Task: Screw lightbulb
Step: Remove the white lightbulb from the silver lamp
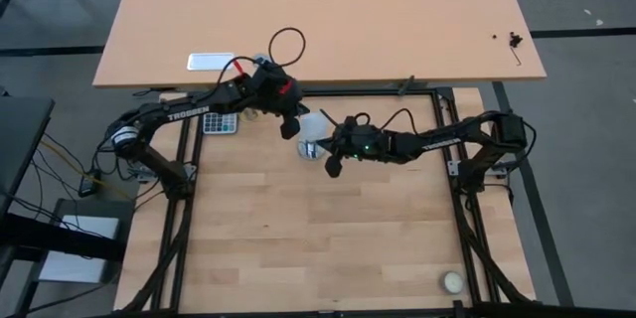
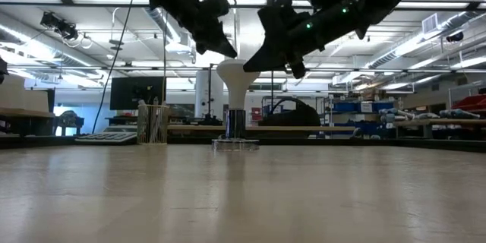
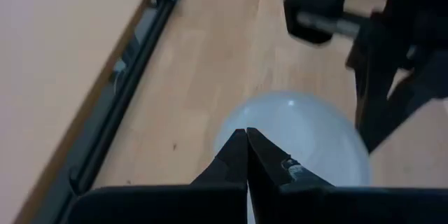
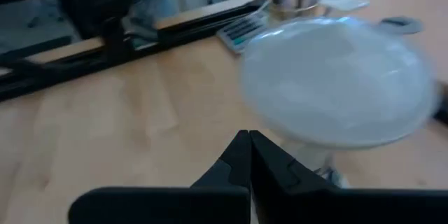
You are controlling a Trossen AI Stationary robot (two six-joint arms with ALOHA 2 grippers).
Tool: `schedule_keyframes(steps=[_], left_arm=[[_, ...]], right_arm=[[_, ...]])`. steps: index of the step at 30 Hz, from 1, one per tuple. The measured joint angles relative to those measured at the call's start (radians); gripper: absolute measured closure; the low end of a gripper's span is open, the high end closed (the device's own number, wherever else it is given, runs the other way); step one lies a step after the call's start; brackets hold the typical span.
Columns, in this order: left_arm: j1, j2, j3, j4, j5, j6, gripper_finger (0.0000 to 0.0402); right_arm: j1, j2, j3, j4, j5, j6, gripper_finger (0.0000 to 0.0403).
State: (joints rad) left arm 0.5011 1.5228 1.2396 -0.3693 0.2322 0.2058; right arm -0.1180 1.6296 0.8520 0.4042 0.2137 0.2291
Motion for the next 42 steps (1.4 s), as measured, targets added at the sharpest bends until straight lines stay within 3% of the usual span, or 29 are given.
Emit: schedule_keyframes(steps=[28, 42], left_arm=[[-0.044, 0.050, 0.004, -0.063, -0.037, 0.022, 0.0402], [-0.048, 0.052, 0.002, -0.083, -0.012, 0.017, 0.0402]], right_arm=[[-0.056, 0.000, 0.000, 0.013, 0.041, 0.005, 0.0394], [-0.111, -0.094, 0.002, -0.061, 0.196, 0.027, 0.0394]])
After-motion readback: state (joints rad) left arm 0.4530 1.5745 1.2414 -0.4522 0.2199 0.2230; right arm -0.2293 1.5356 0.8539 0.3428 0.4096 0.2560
